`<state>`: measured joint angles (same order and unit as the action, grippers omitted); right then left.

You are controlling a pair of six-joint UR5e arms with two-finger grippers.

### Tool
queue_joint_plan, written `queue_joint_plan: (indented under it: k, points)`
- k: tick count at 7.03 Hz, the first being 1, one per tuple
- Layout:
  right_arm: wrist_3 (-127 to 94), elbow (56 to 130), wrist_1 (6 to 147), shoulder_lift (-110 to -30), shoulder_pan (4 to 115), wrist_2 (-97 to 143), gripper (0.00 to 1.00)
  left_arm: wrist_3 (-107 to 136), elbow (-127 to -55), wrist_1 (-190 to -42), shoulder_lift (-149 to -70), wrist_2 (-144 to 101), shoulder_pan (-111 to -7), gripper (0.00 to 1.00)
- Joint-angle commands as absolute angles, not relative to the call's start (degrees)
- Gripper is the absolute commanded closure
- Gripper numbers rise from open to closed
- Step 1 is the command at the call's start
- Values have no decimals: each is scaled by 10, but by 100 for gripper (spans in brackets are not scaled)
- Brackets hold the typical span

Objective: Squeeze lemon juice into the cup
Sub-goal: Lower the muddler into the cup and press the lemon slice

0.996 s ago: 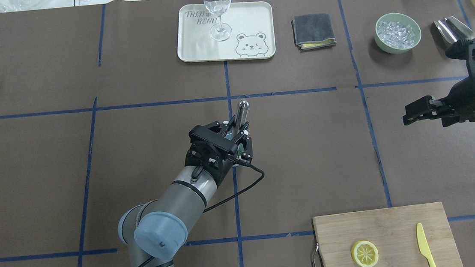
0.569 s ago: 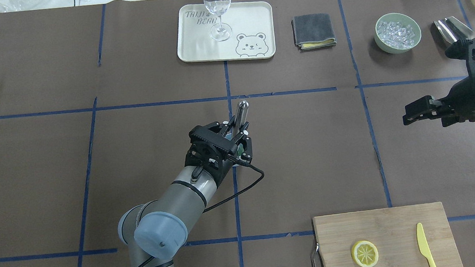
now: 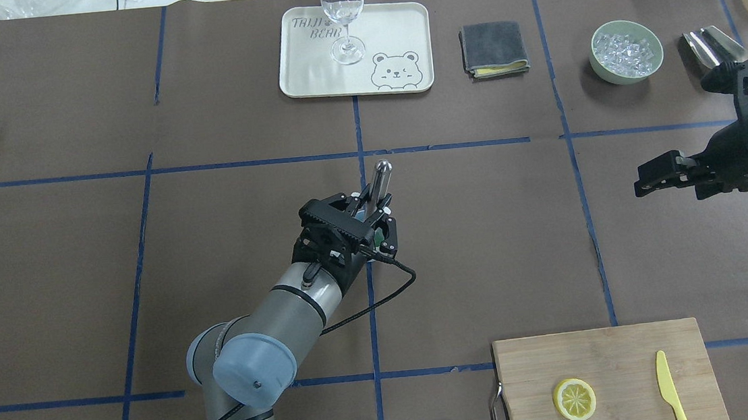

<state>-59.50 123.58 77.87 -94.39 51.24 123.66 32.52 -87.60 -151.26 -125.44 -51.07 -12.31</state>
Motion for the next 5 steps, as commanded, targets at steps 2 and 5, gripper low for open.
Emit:
queue_joint_plan:
  k: [2,5]
  points:
    - [-594,1237,779,-944,518,1238,0,309,-895,-1511,-1272,-512,-123,100]
    - [-591,1235,780,-950,549,1240,0,271,-985,-1499,-1281,-516,-162,100]
